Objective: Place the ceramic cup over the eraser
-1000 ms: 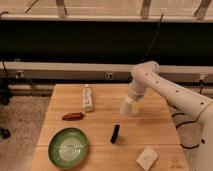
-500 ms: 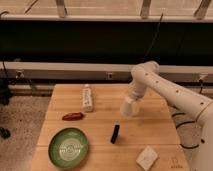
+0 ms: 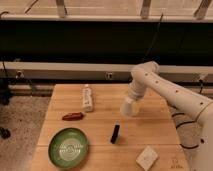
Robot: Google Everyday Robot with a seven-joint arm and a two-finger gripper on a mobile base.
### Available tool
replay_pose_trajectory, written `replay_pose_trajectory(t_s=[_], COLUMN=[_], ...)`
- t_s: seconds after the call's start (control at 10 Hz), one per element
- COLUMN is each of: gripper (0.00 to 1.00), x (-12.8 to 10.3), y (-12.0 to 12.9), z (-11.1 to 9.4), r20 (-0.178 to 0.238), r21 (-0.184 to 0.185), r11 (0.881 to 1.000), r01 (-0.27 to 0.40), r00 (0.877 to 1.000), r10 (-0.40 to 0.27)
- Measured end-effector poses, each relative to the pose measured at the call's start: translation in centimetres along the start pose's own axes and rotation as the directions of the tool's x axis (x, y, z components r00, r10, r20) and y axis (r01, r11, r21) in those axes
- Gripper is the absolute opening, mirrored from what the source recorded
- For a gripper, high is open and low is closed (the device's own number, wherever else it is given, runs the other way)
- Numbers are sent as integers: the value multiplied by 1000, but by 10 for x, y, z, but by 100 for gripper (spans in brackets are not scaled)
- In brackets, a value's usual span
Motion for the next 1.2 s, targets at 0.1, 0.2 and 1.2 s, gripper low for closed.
replay_pose_trajectory(t_s=[0.1,0.2,1.2], gripper=[76,70,0], x=[-4,-7,-8], y=[-4,-7,-15], z=[4,5,8], r20=[-12,-15,-32], r21=[-5,-4,0], r11=[1000,1000,1000], r01=[11,16,28], r00=[1000,1000,999], r10=[-11,-16,-28])
